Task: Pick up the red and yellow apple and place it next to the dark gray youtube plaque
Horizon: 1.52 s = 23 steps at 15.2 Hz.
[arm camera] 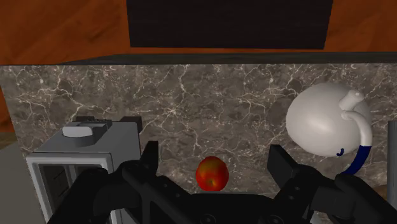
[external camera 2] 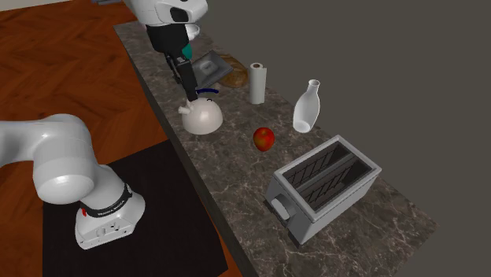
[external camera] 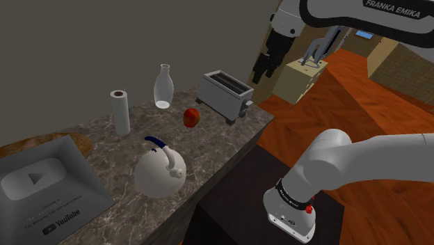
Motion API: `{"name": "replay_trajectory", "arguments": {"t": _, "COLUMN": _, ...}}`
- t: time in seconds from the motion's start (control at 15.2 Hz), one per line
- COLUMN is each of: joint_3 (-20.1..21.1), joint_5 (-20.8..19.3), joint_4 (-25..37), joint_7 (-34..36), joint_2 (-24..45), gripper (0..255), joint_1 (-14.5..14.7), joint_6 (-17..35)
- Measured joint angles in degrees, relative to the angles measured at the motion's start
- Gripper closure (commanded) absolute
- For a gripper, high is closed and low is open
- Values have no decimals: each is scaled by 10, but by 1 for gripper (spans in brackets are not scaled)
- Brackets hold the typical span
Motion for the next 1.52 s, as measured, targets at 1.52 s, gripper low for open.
{"name": "replay_trajectory", "arguments": {"t": 1.52, "joint_3": -60, "joint_5": 78, "joint_4": 130, "joint_7": -124, "joint_2": 452, "gripper": 0, "joint_1": 38, "joint_6": 269}}
